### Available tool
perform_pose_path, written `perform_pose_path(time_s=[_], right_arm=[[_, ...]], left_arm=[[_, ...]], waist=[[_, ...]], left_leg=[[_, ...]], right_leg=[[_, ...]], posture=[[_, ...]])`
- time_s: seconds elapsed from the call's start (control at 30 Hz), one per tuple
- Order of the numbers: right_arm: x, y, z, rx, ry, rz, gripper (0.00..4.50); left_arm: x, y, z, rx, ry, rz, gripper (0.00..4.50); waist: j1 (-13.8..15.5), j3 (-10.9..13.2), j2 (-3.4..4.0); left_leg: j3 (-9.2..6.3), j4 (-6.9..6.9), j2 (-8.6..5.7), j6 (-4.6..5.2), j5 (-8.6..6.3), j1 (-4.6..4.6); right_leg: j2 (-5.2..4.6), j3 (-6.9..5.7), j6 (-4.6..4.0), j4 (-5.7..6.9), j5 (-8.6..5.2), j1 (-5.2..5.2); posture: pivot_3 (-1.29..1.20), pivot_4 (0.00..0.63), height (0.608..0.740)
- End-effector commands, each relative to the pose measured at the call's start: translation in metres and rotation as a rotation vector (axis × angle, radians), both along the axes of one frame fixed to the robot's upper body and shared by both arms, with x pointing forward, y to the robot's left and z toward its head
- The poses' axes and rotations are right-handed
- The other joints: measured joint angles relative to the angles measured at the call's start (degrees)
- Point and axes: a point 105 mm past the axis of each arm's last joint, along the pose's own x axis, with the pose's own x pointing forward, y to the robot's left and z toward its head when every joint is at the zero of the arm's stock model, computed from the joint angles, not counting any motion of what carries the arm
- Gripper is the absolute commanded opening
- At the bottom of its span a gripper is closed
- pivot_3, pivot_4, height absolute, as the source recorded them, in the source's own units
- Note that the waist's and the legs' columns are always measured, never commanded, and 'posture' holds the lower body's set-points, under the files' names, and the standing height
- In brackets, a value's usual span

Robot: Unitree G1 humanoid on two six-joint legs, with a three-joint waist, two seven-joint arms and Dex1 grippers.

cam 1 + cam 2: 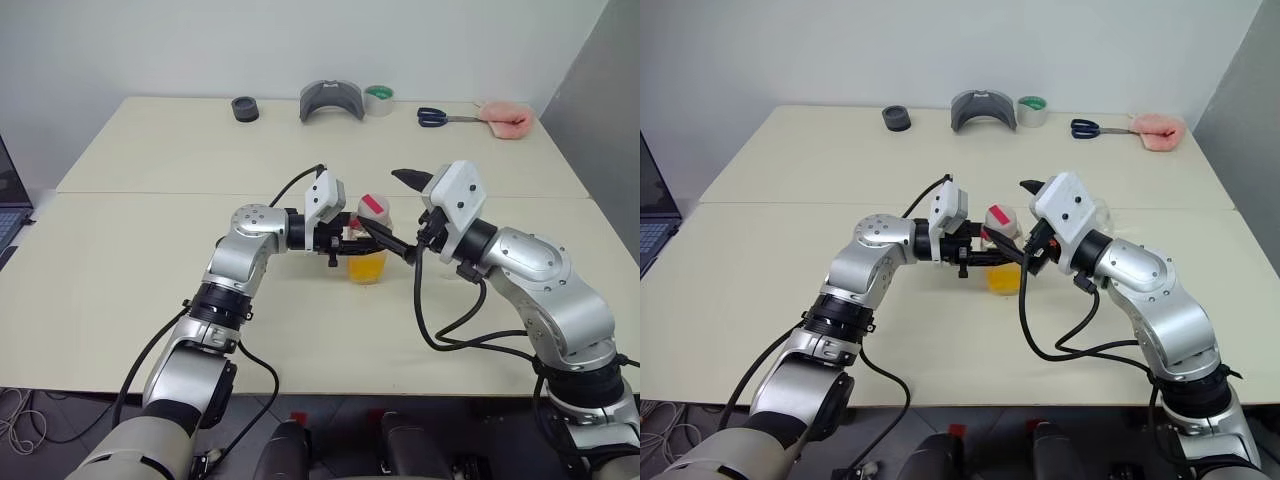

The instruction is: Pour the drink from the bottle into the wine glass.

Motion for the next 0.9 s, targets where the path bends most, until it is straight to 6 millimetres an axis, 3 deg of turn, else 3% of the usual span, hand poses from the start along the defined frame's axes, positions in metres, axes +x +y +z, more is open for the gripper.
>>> perform_pose_path(time_s=[0.03, 0.9], right_arm=[[0.002, -0.013, 0.015, 0.04, -0.052, -0.061, 4.5], [-0.009, -0.022, 0.011, 0.049, 0.013, -0.051, 4.5]], left_arm=[[-0.002, -0.001, 0.017, -0.034, -0.064, -0.018, 1.78], [-0.003, 0.001, 0.014, -0.026, -0.058, -0.017, 1.78]], waist=[[0.0, 0.0, 0.0], [0.0, 0.0, 0.0]], left_leg=[[0.0, 0.0, 0.0, 0.0, 0.0, 0.0], [0.0, 0.0, 0.0, 0.0, 0.0, 0.0]], right_leg=[[0.0, 0.0, 0.0, 0.0, 0.0, 0.0], [0.0, 0.0, 0.0, 0.01, 0.0, 0.0]], posture=[[0.0, 0.15, 0.74], [0.0, 0.15, 0.74]])
